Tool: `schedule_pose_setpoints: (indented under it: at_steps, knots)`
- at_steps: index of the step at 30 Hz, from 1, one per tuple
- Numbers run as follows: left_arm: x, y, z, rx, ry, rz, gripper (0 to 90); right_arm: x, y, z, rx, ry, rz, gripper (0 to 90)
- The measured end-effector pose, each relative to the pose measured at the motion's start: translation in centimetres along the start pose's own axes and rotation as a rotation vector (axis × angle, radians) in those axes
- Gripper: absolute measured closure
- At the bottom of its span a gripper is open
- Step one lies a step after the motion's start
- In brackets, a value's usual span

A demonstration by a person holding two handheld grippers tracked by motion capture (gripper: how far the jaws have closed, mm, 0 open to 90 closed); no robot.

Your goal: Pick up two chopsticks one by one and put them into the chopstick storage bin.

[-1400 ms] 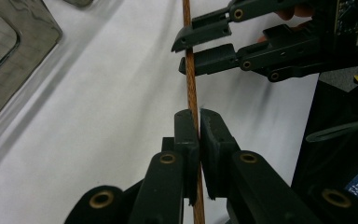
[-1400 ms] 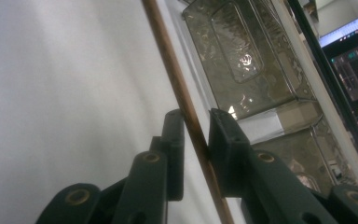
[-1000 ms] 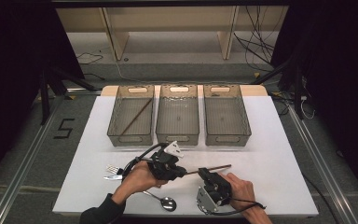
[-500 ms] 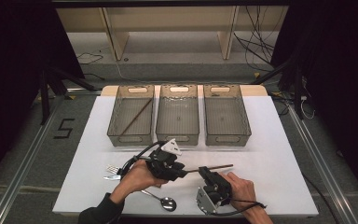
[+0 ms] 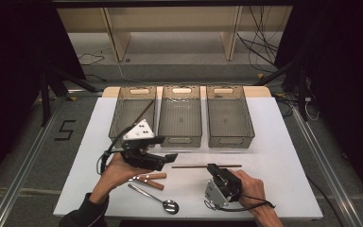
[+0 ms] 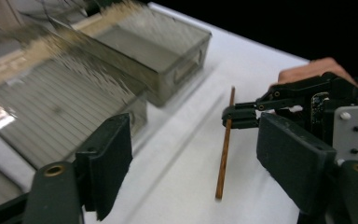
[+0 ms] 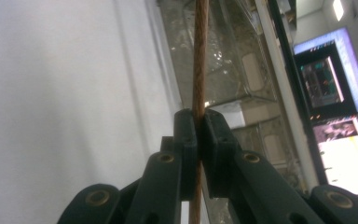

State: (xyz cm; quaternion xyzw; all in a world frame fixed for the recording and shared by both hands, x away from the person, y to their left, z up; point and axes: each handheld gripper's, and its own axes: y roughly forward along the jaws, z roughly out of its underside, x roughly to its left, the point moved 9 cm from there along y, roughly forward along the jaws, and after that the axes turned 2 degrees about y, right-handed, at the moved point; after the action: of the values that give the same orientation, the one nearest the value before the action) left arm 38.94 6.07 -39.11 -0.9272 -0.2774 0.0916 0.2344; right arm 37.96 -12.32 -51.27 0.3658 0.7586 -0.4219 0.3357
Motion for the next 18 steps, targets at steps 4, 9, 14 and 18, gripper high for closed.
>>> schedule_pose_setpoints:
  at_steps: [4, 9, 14, 18]
  knots:
    - [1.0, -1.9, 0.0, -0.055, -0.024, -0.038, 23.8, -1.6, 0.0, 0.4, 0.001, 0.14, -0.027, 85.4]
    - [1.3, -1.8, 2.2, -0.041, -0.034, -0.063, 21.8, -3.8, 0.3, -0.4, -0.045, 0.421, -0.117, 85.4]
    - [1.2, -0.6, 4.5, -0.033, -0.049, -0.065, 20.8, -5.9, 1.2, -2.4, -0.111, 0.687, -0.221, 85.4]
    - [1.0, 0.4, 6.1, -0.048, -0.052, -0.078, 20.2, -7.5, 2.7, -3.9, -0.157, 0.915, -0.327, 85.3]
